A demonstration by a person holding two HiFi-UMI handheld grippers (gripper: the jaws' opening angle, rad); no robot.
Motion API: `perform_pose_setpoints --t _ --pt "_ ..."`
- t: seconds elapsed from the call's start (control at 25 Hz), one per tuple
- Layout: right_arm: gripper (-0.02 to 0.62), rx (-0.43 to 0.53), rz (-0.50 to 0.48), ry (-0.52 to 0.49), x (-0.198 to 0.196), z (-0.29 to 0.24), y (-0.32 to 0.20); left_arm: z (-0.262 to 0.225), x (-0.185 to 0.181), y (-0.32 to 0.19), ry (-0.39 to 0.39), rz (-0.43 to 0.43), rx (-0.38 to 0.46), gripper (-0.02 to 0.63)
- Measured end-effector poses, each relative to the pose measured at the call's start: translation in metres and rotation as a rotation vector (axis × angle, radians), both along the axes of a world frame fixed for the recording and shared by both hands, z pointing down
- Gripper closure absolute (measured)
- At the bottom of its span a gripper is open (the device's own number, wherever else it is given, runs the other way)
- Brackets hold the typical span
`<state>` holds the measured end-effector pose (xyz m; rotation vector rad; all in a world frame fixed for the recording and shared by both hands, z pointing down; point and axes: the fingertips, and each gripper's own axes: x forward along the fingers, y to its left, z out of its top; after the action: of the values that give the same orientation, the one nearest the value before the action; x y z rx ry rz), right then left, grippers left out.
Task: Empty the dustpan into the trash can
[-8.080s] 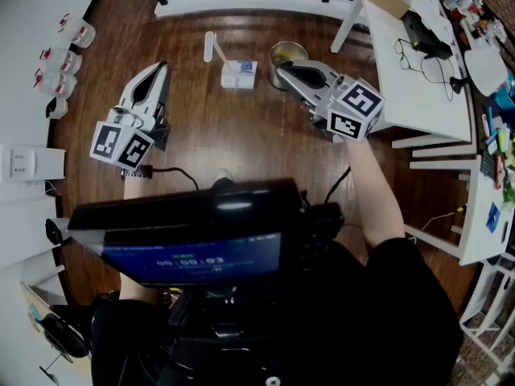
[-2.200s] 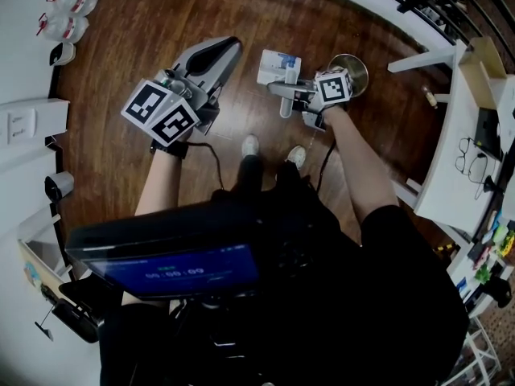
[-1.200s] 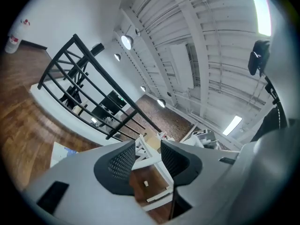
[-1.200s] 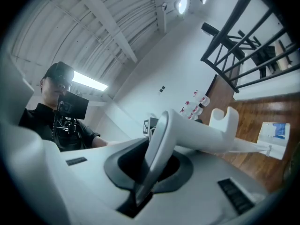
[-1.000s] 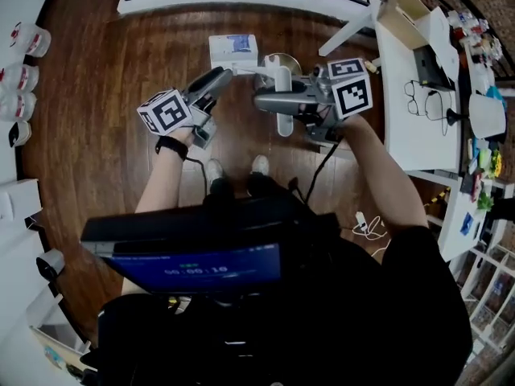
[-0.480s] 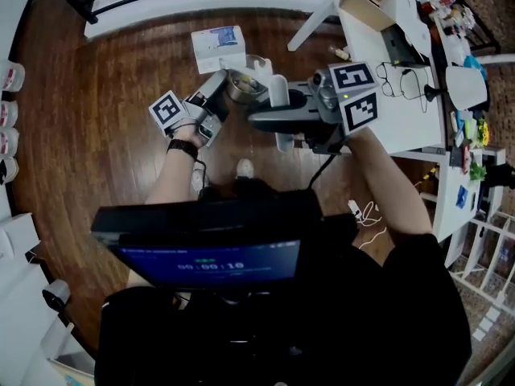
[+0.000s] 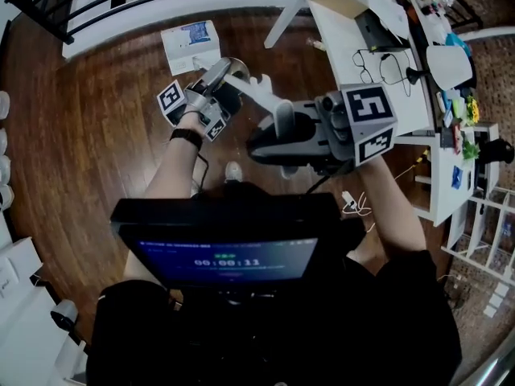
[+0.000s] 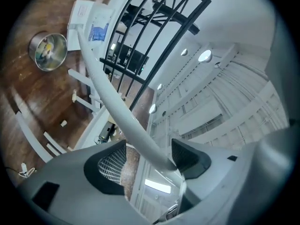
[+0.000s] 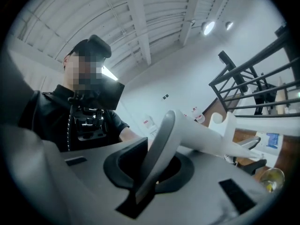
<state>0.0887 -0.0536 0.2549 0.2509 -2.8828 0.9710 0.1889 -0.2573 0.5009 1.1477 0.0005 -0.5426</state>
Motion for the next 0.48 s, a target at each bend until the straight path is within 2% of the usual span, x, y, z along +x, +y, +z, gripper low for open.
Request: perform_pose_setpoints --t 0.12,0.16,0.28,0.48 --pt "0.551 0.018 0.011 0.010 0.005 -0.003 0.004 -0.010 0.012 -0.004 0.058 0.029 0.011 0.398" --pt "0.551 0.023 0.018 0.011 0.010 -0.005 0.006 -0.014 0.017 -0.003 0.068 0.040 0.022 0.417" --pt "0.551 0.042 0.026 0.018 0.021 -0.011 0.017 -0.025 0.034 0.004 0.108 0.053 0.033 0.422" --pt "0.552 0.062 0.020 0.050 0.040 -0.010 0.041 -0.034 0.063 0.018 0.154 0.063 -0.013 0.466"
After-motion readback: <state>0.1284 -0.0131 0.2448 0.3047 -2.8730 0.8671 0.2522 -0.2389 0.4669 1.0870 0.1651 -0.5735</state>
